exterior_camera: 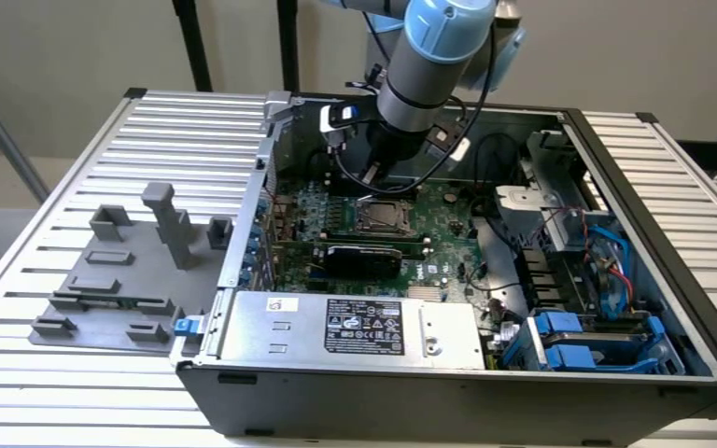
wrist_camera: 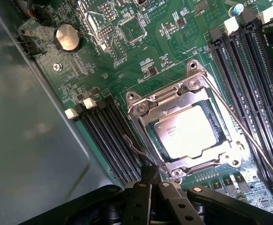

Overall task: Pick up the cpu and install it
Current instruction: 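Install the first cpu locking lever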

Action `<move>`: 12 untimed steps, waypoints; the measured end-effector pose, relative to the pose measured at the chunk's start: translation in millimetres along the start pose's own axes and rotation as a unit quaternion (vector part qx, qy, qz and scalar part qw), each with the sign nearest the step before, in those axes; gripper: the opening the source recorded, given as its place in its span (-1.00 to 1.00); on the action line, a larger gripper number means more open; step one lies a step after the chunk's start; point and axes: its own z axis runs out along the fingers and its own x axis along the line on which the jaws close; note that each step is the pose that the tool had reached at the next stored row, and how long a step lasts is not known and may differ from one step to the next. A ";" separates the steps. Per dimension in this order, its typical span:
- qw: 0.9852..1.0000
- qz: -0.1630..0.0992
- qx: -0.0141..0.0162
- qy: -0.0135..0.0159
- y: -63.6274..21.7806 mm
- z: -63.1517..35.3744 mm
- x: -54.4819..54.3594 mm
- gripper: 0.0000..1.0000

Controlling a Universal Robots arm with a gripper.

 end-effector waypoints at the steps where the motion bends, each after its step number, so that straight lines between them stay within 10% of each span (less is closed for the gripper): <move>1: 1.000 0.000 0.000 0.000 0.1 0.0 0.0 -0.79; 12: 1.000 0.000 -0.001 -0.001 1.8 0.6 2.9 -0.79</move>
